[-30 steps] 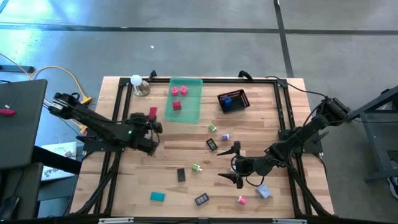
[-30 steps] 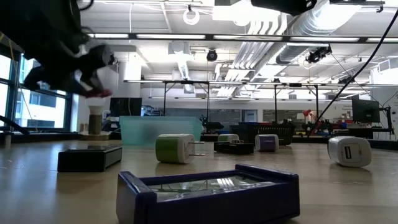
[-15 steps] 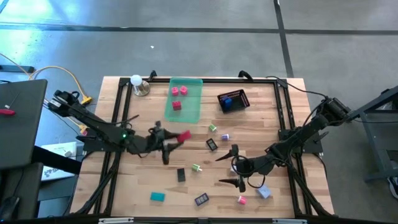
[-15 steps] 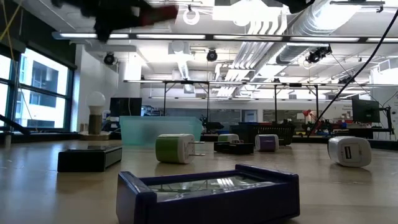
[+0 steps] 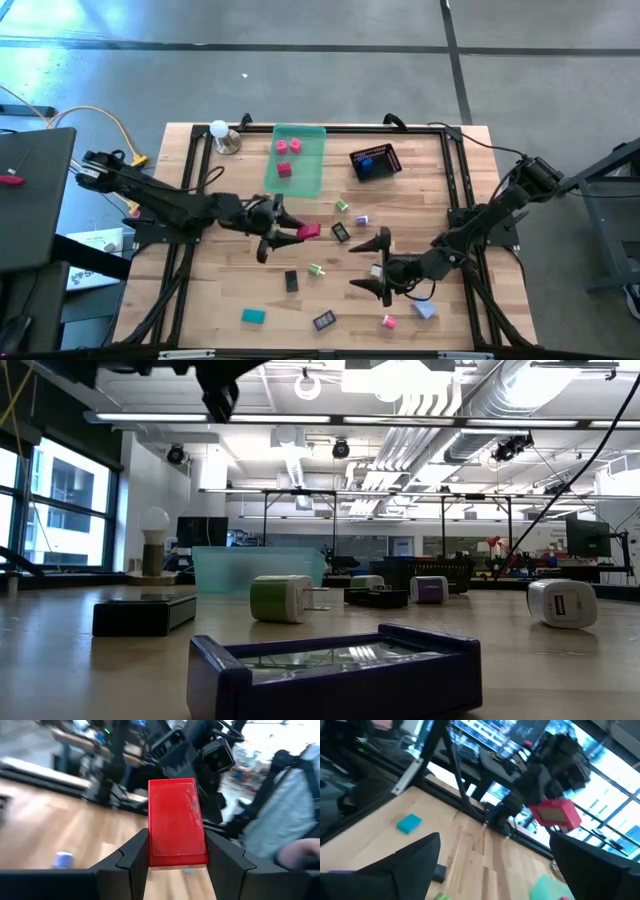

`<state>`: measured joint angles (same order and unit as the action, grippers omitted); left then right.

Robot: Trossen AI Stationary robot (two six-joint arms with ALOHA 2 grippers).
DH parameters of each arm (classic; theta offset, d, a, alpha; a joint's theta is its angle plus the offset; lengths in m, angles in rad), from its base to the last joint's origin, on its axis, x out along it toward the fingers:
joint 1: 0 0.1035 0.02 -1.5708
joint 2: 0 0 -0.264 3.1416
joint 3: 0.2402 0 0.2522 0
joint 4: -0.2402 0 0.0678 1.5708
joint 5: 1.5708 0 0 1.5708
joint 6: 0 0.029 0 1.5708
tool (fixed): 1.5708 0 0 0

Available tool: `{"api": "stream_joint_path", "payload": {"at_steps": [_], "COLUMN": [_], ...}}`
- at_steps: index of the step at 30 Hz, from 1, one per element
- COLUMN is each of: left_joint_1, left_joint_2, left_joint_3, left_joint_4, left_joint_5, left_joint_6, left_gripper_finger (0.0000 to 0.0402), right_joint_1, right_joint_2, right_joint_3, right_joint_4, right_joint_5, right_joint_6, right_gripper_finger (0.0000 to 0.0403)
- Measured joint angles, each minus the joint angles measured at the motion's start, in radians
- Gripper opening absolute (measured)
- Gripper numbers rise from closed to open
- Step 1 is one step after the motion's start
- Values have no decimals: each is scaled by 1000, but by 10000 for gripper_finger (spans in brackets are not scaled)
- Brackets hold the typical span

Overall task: Pick & Place Office items
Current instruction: Put the red digital clock into the black bin

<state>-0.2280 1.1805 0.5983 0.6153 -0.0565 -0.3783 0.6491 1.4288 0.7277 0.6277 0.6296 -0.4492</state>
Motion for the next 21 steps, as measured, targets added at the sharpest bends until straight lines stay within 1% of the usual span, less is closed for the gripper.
{"api": "stream_joint_path", "payload": {"at_steps": [2,6,9,11,13,15,21], "left_joint_1": [43,109,138,147,152,156,155], "left_joint_2": [23,85,127,154,171,186,223], "left_joint_3": [0,0,0,1,2,3,10], "left_joint_4": [5,54,100,107,107,113,160], "left_joint_5": [85,191,275,291,294,305,381], "left_joint_6": [-59,-165,-241,-313,-348,-360,-363], "left_gripper_finger": [155,155,155,155,155,155,155], "right_joint_1": [-13,-57,-83,-101,-121,-144,-206], "right_joint_2": [0,0,0,0,0,0,0], "right_joint_3": [0,0,0,0,0,0,0], "right_joint_4": [14,21,20,14,13,12,-21], "right_joint_5": [-17,-9,-21,-74,-119,-155,-254], "right_joint_6": [5,18,-15,-38,-48,-47,-46], "right_gripper_finger": [365,365,365,365,365,365,365]}}
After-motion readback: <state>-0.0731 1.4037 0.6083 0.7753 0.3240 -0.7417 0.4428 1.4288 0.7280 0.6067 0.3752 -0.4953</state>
